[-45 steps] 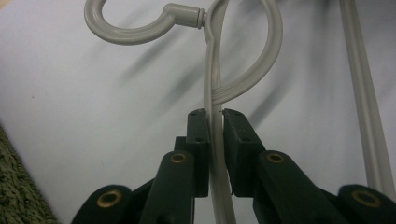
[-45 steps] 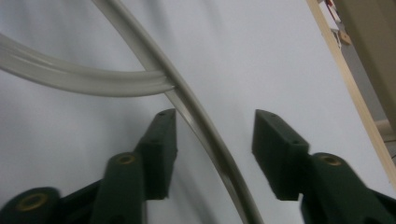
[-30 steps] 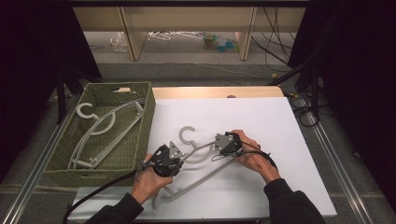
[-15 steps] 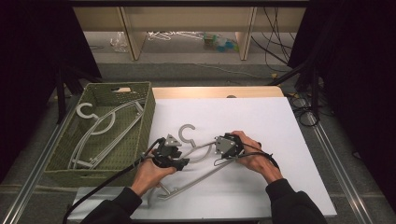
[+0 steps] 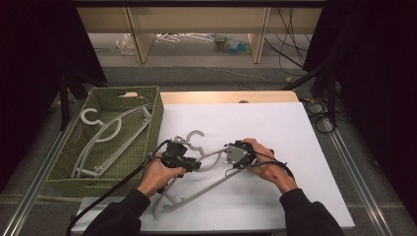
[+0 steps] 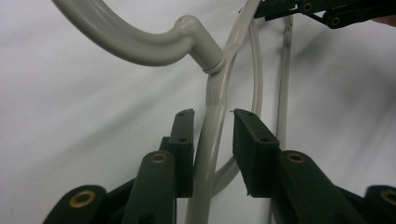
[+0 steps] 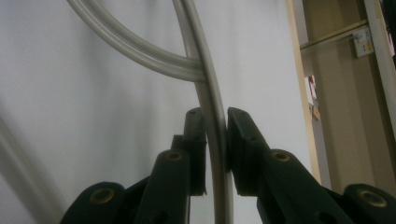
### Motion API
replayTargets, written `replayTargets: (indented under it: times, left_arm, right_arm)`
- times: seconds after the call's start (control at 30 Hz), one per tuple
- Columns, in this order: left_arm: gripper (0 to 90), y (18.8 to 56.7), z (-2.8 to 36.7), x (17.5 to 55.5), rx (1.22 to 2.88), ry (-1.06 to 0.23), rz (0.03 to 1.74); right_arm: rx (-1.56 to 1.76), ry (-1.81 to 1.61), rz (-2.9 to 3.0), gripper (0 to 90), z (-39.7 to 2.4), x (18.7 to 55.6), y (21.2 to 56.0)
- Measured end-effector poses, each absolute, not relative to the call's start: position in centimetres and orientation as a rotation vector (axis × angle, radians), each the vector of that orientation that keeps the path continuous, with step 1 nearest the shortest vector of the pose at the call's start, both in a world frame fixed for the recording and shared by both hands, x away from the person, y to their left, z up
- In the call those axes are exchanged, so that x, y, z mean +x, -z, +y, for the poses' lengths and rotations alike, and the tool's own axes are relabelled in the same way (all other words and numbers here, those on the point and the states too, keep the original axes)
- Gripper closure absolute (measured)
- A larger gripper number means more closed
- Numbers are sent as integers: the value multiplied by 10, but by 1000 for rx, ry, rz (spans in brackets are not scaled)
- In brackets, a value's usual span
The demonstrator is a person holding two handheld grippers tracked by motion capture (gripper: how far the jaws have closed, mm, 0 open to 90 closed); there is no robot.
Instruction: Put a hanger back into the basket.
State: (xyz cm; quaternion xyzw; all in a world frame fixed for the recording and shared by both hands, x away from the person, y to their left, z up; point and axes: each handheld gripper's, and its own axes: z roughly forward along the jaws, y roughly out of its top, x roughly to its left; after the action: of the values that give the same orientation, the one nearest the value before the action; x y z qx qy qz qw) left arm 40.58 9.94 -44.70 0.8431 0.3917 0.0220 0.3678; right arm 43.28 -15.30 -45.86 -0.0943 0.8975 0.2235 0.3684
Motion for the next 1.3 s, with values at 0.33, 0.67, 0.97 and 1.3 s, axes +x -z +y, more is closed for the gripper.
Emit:
replayTargets:
  times: [0.33,0.67,0.97,1.3]
  left_arm:
    - [779,447,99,405,2189,-1,992]
    - [805,444,94,397,2111,25,1053]
    - [804,433,100,396,2019,12,1081]
    - [803,402,117,388,1881,-42,1079]
  right_arm:
    - [-246,-586,2299,780,-151,430,459]
    - [-157,-631,2282,625,-152,433,453]
    - [276,-803,2297,325,-164,413,426]
    - [670,-1207,2197,274,-198,367,403]
